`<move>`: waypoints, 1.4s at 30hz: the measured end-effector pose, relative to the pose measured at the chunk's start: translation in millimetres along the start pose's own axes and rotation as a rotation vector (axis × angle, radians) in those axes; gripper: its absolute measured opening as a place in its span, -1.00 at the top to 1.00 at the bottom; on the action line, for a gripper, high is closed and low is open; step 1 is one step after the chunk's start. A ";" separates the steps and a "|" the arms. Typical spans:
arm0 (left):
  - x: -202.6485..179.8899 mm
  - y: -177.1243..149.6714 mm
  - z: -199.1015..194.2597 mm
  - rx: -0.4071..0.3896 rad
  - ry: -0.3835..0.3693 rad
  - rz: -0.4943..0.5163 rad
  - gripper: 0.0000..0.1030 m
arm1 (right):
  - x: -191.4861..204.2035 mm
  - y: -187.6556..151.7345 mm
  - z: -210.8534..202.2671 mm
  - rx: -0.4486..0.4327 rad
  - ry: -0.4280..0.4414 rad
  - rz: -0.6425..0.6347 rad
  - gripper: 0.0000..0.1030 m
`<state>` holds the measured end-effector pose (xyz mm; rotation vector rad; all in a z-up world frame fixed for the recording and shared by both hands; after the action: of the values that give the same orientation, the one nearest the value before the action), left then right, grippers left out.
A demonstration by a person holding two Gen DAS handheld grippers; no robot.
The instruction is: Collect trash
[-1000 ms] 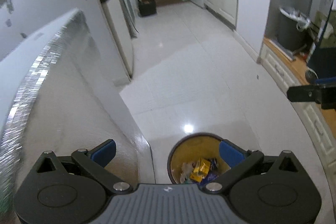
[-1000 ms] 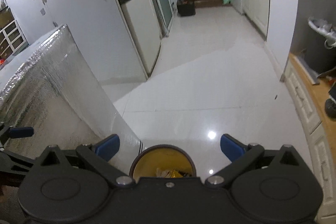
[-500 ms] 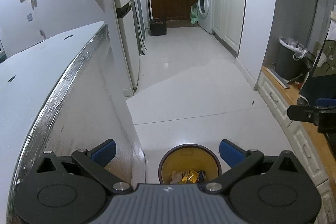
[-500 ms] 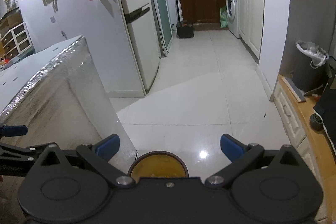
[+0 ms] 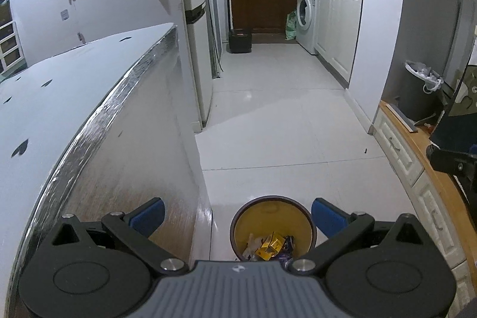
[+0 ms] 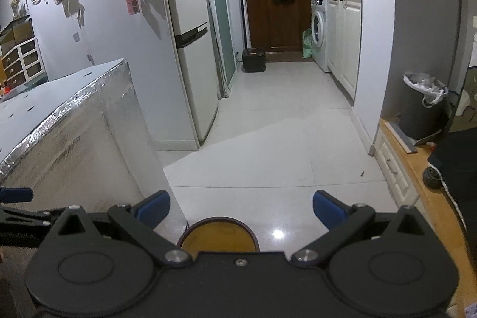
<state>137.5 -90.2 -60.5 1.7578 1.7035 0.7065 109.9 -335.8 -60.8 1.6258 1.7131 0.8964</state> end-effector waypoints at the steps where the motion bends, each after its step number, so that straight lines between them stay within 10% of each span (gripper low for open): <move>1: 0.9 -2.0 -1.1 0.002 0.001 0.000 -1.00 | 1.3 -2.7 -2.1 -0.005 -0.006 -0.003 -1.00; 42: -1.4 -48.3 -30.7 -0.035 0.023 0.024 -1.00 | 31.3 -60.8 -43.7 0.002 -0.125 -0.080 -1.00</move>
<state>82.0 -89.6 -74.4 1.7548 1.6783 0.7655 36.9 -308.5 -83.6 1.5696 1.6800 0.7392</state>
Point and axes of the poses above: each gripper's, at about its wrist camera, not at the fingertips, and z roughly the way its jaws point, x to its left, y to its top, the point moved 1 cm from there along z, roughly the way its jaws point, and after that the axes turned 7 degrees about -z, right-handed, at the moved point
